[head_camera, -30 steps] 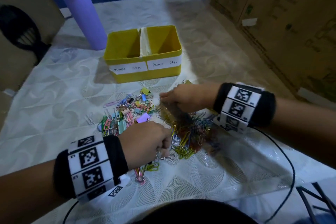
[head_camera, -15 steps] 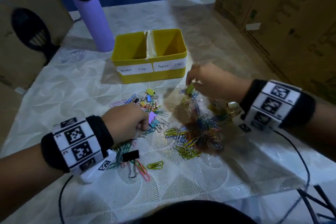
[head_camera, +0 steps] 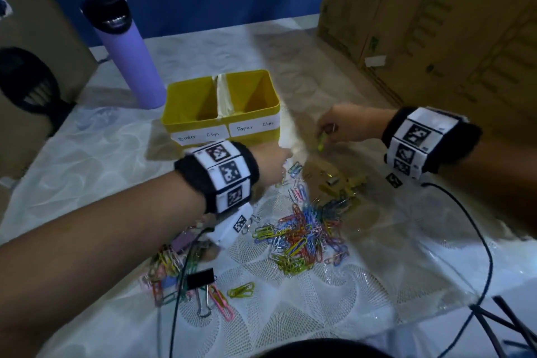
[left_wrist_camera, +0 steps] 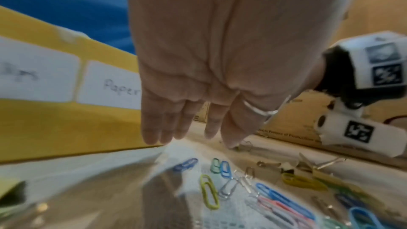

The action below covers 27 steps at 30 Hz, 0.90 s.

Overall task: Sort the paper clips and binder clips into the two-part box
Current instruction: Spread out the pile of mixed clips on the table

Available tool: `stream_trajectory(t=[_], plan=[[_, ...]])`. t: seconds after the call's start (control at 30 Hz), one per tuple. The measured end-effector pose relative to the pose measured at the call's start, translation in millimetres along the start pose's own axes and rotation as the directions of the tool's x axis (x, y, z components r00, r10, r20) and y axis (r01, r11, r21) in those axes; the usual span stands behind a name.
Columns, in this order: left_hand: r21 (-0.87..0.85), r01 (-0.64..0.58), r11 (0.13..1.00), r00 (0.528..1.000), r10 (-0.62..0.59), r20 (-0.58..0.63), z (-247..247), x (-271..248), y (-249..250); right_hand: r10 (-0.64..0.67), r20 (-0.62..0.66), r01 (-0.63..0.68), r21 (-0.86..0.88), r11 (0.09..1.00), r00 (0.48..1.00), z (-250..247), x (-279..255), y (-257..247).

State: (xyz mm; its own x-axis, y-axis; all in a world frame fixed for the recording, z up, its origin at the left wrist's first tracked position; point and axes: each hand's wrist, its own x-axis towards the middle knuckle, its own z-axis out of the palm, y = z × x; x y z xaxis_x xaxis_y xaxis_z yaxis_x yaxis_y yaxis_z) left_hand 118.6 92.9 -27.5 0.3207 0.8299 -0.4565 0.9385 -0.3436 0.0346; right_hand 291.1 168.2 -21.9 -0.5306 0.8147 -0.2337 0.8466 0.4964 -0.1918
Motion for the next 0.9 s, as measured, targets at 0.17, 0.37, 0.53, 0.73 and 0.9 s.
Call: stream_trajectory(t=[0.17,0.37,0.53,0.73,0.9], plan=[[0.028,-0.093,0.995,0.991,0.090,0.098,11,16,19,-0.042,-0.169,0.041,-0.009,0.999,0.985,6,-38,1],[-0.043,-0.196,0.980,0.960,0.201,0.196,42,-16,7,-0.207,-0.026,0.209,0.114,0.971,0.978,38,-96,-25],[-0.033,-0.253,0.967,0.958,0.255,0.130,49,-57,2,-0.211,0.255,0.185,0.125,0.975,0.943,66,-108,-43],[0.057,-0.172,0.983,0.985,0.173,-0.015,58,-66,27,-0.187,0.082,0.181,0.074,0.981,0.979,72,-105,-62],[-0.204,-0.124,0.971,0.991,0.133,0.029,49,-54,15,-0.084,0.098,0.078,0.060,0.995,0.992,71,-102,-61]])
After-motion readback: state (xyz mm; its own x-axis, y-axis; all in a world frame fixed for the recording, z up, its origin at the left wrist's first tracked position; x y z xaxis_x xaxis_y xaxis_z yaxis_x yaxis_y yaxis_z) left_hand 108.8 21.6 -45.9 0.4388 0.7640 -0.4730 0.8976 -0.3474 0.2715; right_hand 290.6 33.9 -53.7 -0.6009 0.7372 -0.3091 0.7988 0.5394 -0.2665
